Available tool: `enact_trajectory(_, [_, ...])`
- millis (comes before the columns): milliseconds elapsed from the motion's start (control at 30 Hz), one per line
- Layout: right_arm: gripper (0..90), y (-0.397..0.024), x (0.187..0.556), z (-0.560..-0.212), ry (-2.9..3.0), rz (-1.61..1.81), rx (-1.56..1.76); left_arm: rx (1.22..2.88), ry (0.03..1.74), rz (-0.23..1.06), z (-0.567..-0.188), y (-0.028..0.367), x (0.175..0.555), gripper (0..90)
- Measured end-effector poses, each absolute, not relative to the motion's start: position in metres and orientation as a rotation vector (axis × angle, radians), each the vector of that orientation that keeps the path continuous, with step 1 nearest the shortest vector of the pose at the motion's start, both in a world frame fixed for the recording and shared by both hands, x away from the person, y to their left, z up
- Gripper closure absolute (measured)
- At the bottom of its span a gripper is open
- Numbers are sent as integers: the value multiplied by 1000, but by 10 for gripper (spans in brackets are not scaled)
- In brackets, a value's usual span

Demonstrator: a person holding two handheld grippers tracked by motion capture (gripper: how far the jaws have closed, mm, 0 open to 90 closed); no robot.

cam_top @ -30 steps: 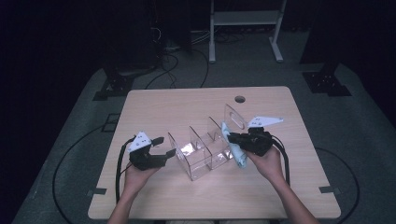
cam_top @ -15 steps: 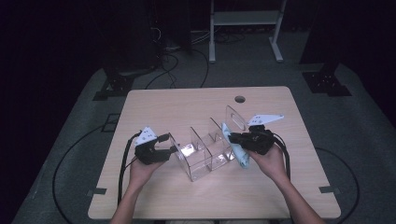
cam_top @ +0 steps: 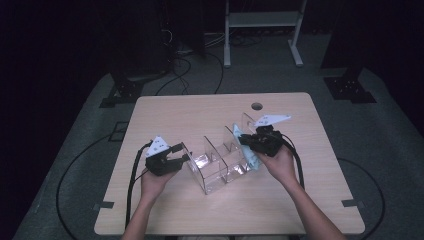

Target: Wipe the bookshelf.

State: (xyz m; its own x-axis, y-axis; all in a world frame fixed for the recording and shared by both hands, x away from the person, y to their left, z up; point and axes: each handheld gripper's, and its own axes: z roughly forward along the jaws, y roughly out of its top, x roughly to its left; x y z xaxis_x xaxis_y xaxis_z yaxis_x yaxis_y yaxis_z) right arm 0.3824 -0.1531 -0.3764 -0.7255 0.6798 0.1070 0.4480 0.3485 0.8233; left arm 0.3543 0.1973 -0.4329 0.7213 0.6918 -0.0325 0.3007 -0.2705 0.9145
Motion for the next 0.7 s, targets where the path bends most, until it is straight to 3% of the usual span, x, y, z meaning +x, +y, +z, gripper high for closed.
enact_trajectory(167, [829,-142,396,-374,2369,1292,1009,1859,785,460,-433,197,354,470])
enact_trajectory(400, [829,-151,381,-373,2383,1284,973,1857,776,464,-434,194,351,473])
enact_trajectory(700, [828,-126,421,-369,2413,1205,1022,1852,780,466,-434,195,350,473])
